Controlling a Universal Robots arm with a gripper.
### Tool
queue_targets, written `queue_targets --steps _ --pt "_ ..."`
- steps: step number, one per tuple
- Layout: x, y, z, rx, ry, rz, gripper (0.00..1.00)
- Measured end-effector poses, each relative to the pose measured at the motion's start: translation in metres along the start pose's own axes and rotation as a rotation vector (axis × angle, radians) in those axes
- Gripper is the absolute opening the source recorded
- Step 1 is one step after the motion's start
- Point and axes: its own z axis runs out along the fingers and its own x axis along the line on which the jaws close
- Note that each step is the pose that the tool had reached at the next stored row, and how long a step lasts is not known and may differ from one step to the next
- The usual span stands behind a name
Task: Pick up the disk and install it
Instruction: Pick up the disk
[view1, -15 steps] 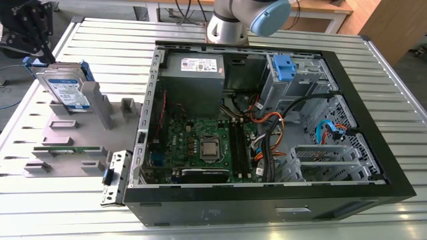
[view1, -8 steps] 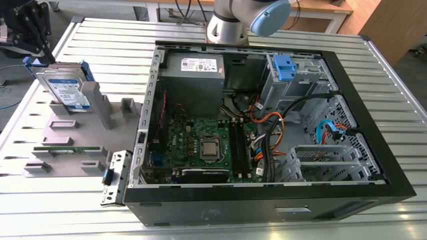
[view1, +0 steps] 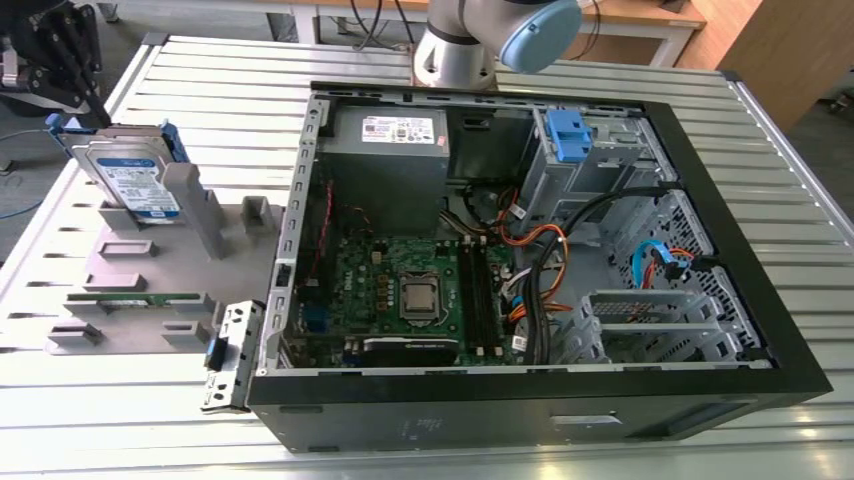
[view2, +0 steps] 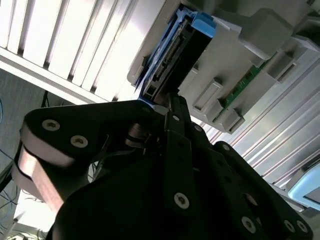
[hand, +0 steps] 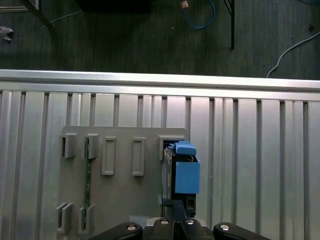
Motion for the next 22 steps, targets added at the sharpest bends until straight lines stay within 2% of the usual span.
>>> queue_targets --steps 3,7,9,22 --pt "-0.0001 -0.0001 0.0008 0.0002 -0.0002 0.002 0.11" --pt "-0.0003 -0.0003 0.0018 0.0007 -0.0018 0.042 0.11" --pt "-0.0009 -0.0006 0.002 0.0006 -0.0021 0.05 0.11" --pt "-0.0056 -0.0054 0.004 0.0008 -0.0025 0.056 0.11"
